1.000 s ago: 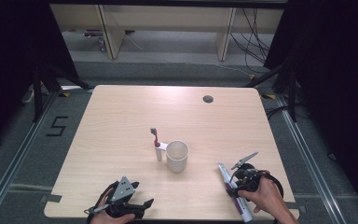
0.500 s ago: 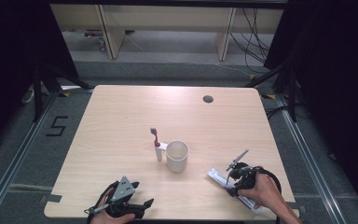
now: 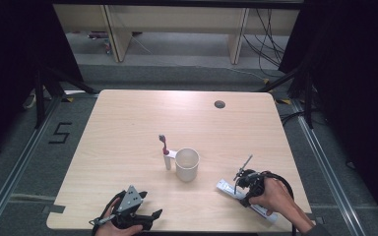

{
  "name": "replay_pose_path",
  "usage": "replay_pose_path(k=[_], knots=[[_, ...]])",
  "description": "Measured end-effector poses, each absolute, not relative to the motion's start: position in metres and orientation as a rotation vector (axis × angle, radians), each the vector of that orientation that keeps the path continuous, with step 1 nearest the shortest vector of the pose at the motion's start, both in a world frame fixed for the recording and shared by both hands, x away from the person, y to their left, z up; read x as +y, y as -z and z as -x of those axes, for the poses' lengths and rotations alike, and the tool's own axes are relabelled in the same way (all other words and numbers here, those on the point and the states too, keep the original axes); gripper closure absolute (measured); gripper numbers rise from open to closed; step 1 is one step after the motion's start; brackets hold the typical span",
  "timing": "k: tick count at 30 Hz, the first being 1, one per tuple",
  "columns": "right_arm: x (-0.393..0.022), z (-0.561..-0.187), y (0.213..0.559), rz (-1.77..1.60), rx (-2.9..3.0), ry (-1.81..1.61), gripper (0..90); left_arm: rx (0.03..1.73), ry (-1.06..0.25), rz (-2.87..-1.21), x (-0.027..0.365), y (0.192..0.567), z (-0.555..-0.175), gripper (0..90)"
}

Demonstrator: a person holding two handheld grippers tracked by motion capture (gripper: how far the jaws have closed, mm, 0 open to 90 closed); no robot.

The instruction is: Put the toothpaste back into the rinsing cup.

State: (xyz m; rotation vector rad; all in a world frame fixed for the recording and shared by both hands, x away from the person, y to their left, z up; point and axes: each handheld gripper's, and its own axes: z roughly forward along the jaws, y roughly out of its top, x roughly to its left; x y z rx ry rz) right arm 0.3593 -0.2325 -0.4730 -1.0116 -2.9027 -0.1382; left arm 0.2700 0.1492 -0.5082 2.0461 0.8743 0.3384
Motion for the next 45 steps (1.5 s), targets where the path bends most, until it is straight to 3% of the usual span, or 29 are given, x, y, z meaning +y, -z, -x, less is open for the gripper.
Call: replay_pose_path(k=[18, 28, 45], knots=[[-0.219, -0.360, 0.473, 0.934, -2.955, -0.014, 75.4, 0.868, -0.336, -2.046, 0.150, 0.507, -0.269, 20.5], [-0.228, -0.359, 0.469, 0.907, -2.978, 0.072, 75.8, 0.875, -0.331, -2.031, 0.149, 0.508, -0.269, 20.6], [-0.260, -0.375, 0.422, 1.107, -2.925, 0.840, 75.7, 0.874, -0.338, -2.040, 0.150, 0.507, -0.269, 20.9]])
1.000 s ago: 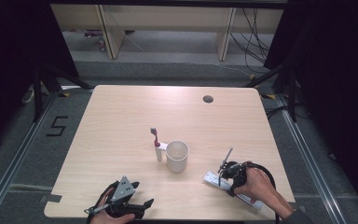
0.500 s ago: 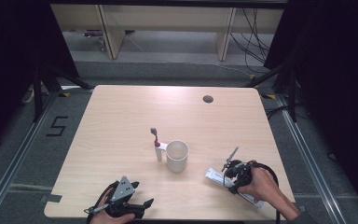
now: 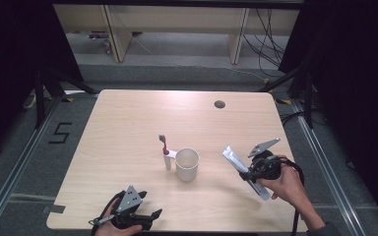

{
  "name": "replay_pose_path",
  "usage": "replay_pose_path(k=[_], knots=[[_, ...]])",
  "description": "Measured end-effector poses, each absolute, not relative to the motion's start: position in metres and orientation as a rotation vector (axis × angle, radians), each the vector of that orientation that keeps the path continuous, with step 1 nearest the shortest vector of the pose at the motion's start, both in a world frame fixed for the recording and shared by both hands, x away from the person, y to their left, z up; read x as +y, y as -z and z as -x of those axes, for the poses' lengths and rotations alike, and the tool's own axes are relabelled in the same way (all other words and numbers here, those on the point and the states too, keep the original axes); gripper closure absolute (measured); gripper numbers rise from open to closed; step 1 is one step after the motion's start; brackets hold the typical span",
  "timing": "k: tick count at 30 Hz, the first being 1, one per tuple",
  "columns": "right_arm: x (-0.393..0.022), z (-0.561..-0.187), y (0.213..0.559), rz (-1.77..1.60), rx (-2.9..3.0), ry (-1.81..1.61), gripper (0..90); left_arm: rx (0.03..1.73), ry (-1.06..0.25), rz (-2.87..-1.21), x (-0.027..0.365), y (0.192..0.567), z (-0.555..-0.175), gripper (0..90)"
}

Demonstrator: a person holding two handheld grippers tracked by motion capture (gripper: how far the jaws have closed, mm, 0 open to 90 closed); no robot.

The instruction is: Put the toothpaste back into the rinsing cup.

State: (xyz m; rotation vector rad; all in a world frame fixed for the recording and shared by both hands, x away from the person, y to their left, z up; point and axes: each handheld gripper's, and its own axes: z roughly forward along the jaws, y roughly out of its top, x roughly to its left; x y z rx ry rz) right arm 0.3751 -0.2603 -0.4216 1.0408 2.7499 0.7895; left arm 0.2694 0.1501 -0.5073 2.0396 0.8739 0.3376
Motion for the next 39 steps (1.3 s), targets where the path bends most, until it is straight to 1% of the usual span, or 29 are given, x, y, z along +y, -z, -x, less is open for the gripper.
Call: replay_pose_path(k=[7, 8, 11, 16, 18, 21, 26, 33, 34, 39], knots=[[-0.268, -0.386, 0.414, -1.053, 2.590, -1.021, 75.7, 0.863, -0.352, -2.068, 0.152, 0.507, -0.271, 20.1], [-0.268, -0.388, 0.413, -1.093, 2.564, -1.059, 75.7, 0.879, -0.338, -2.031, 0.150, 0.507, -0.271, 20.1], [-0.268, -0.396, 0.410, -1.094, 2.525, -1.133, 75.8, 0.862, -0.347, -2.066, 0.152, 0.507, -0.271, 20.1], [-0.257, -0.403, 0.409, -1.064, 2.461, -1.249, 75.8, 0.863, -0.338, -2.053, 0.151, 0.507, -0.270, 20.1], [-0.248, -0.408, 0.408, -1.032, 2.421, -1.318, 75.8, 0.878, -0.338, -2.021, 0.150, 0.508, -0.271, 20.2], [-0.239, -0.413, 0.405, -0.987, 2.390, -1.381, 75.7, 0.873, -0.339, -2.048, 0.152, 0.507, -0.271, 20.1], [-0.226, -0.421, 0.399, -0.972, 2.329, -1.499, 75.7, 0.889, -0.339, -2.017, 0.152, 0.507, -0.270, 17.9], [-0.212, -0.428, 0.393, -0.961, 2.264, -1.611, 75.8, 0.873, -0.348, -2.036, 0.153, 0.506, -0.271, 17.9], [-0.206, -0.429, 0.392, -0.971, 2.242, -1.640, 75.8, 0.882, -0.343, -2.015, 0.152, 0.506, -0.271, 17.9], [-0.199, -0.429, 0.388, -0.955, 2.226, -1.667, 75.8, 0.882, -0.341, -2.017, 0.152, 0.506, -0.271, 17.9]])
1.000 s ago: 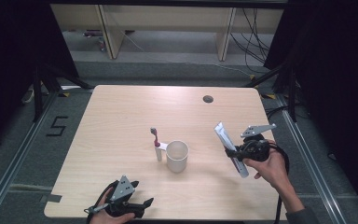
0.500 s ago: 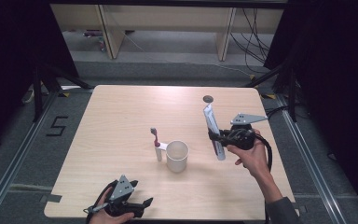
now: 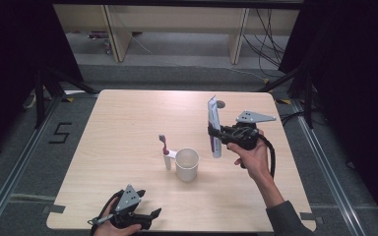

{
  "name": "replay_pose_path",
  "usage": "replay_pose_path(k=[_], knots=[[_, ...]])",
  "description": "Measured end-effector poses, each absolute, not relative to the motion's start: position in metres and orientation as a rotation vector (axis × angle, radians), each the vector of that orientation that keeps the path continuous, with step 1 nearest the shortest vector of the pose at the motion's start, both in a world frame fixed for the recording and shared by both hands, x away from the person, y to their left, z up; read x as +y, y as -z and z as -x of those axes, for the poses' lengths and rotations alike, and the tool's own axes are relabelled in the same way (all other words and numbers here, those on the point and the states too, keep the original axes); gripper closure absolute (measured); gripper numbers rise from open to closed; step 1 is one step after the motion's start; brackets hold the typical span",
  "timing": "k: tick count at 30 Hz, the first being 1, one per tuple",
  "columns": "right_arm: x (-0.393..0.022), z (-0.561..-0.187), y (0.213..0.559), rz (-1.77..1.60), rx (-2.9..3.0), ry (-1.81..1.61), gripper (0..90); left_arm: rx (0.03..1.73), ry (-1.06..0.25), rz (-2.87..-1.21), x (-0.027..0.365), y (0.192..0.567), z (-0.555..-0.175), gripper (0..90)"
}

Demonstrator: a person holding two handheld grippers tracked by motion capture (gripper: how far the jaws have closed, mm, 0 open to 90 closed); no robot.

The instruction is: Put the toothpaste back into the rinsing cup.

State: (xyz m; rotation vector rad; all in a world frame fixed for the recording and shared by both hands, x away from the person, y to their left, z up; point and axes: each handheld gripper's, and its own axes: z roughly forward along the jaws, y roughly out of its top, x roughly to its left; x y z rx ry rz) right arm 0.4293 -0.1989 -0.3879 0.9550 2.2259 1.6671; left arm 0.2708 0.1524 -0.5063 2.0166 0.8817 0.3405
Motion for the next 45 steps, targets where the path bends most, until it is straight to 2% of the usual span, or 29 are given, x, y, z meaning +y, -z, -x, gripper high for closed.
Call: replay_pose_path(k=[22, 38, 41, 42, 45], knots=[[-0.140, -0.425, 0.391, -0.794, 2.234, -1.800, 75.8, 0.876, -0.349, -2.015, 0.153, 0.504, -0.270, 17.9], [-0.130, -0.423, 0.410, -0.793, 2.274, -1.786, 75.8, 0.863, -0.361, -2.046, 0.155, 0.504, -0.271, 17.9], [-0.130, -0.423, 0.414, -0.787, 2.279, -1.780, 75.7, 0.878, -0.346, -2.012, 0.153, 0.505, -0.270, 17.9], [-0.129, -0.422, 0.417, -0.798, 2.293, -1.784, 75.7, 0.863, -0.361, -2.048, 0.155, 0.504, -0.271, 17.9], [-0.129, -0.422, 0.421, -0.787, 2.302, -1.771, 75.7, 0.878, -0.346, -2.011, 0.153, 0.505, -0.271, 17.9]])
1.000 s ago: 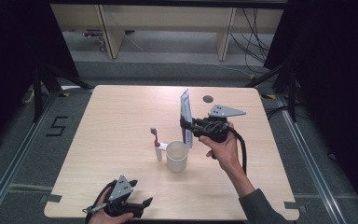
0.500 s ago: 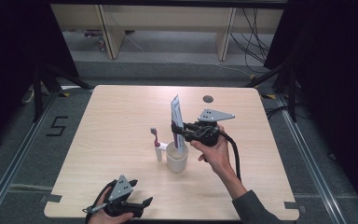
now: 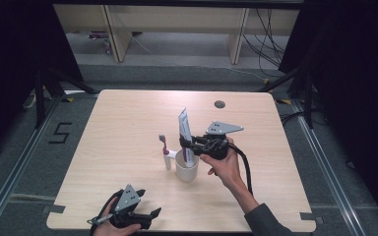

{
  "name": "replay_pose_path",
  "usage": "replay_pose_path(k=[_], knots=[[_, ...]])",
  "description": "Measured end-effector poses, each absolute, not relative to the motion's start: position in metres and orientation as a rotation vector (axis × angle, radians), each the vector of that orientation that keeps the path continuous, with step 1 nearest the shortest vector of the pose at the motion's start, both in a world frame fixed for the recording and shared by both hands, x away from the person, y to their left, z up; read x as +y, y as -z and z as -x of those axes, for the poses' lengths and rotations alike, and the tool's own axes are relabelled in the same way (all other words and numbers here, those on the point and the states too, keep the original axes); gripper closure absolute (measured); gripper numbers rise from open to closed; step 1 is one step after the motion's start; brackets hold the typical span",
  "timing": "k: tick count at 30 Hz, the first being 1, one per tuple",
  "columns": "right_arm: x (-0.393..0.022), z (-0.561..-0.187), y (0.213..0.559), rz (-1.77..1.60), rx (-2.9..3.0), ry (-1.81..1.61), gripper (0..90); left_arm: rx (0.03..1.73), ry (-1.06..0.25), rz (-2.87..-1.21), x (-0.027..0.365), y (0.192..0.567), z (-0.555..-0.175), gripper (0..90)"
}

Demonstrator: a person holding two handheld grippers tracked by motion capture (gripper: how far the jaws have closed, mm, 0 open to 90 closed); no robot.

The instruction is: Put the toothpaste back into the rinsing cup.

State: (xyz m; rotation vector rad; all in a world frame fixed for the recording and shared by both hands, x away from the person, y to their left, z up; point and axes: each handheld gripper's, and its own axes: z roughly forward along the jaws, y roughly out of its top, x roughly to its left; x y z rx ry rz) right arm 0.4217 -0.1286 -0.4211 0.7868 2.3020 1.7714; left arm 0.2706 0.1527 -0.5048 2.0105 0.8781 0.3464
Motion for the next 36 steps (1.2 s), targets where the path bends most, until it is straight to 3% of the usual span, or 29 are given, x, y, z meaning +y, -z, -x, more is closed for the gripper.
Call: replay_pose_path(k=[36], knots=[[-0.116, -0.415, 0.453, -0.688, 2.475, -1.506, 75.1, 0.869, -0.344, -2.021, 0.153, 0.505, -0.270, 17.9]])
